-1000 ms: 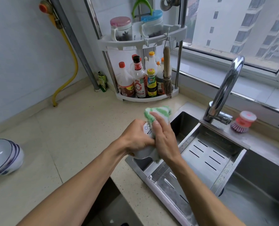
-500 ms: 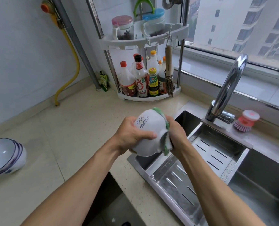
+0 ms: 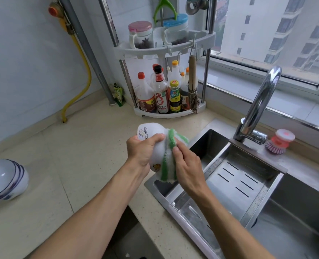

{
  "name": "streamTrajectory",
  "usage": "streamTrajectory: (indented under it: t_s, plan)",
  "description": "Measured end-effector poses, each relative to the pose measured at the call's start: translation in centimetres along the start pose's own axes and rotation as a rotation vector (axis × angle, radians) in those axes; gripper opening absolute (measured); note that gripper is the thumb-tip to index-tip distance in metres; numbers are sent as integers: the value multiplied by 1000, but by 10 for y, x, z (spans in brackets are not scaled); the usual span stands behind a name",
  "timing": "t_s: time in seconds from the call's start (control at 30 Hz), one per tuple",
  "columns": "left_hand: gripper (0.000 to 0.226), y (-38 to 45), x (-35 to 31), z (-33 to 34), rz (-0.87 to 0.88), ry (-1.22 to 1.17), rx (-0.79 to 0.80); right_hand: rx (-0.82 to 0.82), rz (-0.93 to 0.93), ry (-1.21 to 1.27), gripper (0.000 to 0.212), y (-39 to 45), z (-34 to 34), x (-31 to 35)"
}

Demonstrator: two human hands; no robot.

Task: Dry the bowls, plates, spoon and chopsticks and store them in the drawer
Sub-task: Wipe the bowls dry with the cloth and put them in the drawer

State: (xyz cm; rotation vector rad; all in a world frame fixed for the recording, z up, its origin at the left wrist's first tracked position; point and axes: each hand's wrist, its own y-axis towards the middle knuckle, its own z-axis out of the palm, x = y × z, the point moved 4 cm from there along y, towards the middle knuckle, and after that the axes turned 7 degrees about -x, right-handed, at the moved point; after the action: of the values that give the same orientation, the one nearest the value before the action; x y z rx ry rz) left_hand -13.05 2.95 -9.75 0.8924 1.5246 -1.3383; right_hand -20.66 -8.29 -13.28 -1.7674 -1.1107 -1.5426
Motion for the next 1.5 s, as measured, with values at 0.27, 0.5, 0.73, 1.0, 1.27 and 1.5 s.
streamTrajectory:
  t_s: [0.27, 0.5, 0.73, 1.0, 1.27, 1.5]
  plan:
    - [26, 1, -7, 0, 28, 39, 43, 56, 86, 185, 50, 3, 21, -6]
    - [27, -11, -13, 0, 178, 302, 405, -9, 68, 188, 39, 48, -6, 16]
    - [18, -13, -1, 0, 179, 256, 371, -8, -46, 22, 39, 32, 5, 18]
    - [30, -19, -8, -17, 192, 160, 390, 19, 668, 599, 37, 30, 2, 2]
    - [17, -15, -1, -16, 166, 8, 152, -159, 534, 671, 38, -7, 40, -18]
    - [43, -2, 1, -29, 79, -29, 597, 62, 851, 774, 56, 18, 17, -28]
